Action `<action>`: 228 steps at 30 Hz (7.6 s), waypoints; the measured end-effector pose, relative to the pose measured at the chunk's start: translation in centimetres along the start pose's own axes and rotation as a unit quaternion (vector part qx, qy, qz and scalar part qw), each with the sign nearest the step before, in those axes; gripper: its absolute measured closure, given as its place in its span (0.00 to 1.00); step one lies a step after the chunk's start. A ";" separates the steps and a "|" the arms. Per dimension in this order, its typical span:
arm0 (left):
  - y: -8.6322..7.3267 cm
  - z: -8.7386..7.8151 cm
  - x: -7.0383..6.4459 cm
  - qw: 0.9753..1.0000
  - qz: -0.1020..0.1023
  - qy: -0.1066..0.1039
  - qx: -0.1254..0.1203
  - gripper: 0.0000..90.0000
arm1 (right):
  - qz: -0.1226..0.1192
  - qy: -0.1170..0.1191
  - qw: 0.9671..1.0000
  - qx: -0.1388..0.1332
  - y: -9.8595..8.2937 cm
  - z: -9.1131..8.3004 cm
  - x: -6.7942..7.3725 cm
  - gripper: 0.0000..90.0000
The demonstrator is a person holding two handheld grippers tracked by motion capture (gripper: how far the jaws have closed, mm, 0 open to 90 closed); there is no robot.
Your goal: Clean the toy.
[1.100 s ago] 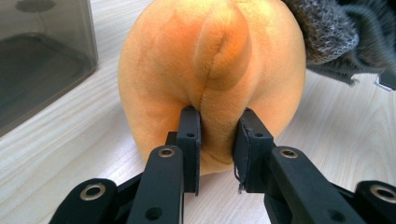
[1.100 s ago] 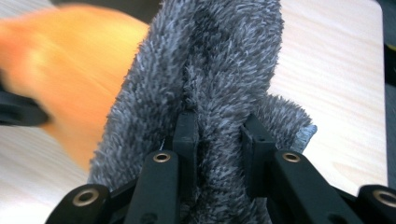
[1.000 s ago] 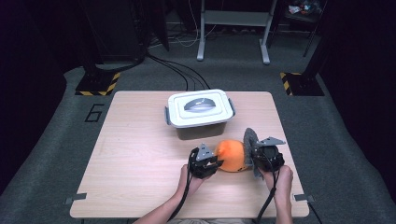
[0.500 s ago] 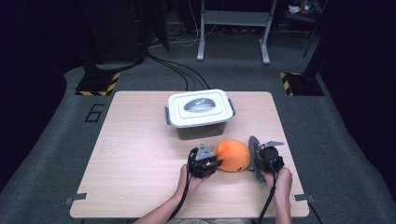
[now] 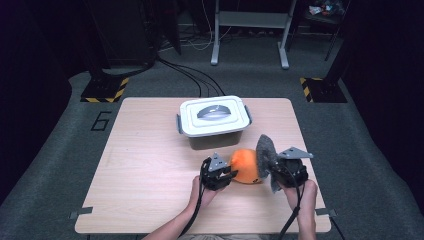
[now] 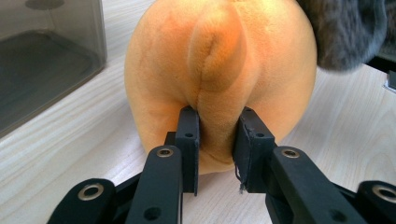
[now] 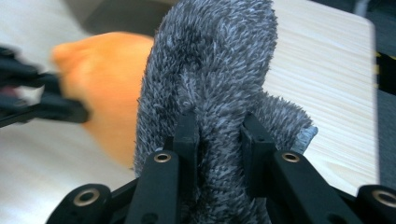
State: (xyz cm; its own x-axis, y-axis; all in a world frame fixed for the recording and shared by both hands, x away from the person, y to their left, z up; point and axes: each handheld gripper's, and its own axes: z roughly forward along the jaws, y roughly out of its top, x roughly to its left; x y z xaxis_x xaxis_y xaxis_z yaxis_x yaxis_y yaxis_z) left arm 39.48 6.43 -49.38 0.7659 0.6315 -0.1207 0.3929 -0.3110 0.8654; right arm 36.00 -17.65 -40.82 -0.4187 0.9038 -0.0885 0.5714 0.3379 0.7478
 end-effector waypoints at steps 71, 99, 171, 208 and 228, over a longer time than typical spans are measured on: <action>0.0 0.4 -1.3 0.999 0.042 0.009 -0.015 0.89 | -0.035 -0.018 0.999 0.006 1.7 2.5 1.6 0.81; 0.0 0.4 -0.9 0.998 0.055 0.001 -0.013 0.89 | 0.043 -0.048 0.998 0.022 -1.4 2.2 -3.0 0.81; 0.0 0.9 -0.1 0.998 0.058 0.030 0.016 0.51 | -0.019 -0.022 1.000 -0.003 0.3 3.0 1.3 0.81; 0.8 0.4 -0.6 0.997 0.076 -0.019 0.016 0.89 | -0.001 -0.030 1.000 0.006 0.2 3.2 -0.1 0.81; 0.8 0.6 -0.4 0.997 0.075 -0.021 0.012 0.88 | 0.074 -0.036 0.994 0.065 -2.9 6.2 -4.4 0.81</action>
State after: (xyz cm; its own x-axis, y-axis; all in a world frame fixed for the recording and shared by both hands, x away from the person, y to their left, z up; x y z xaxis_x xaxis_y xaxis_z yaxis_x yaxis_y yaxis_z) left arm 39.78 5.52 -48.91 0.8373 0.5467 -0.0113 0.2841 -0.4172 0.8632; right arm 40.61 -20.95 -46.68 -0.2738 0.9611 -0.0349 0.7119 0.2269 0.6646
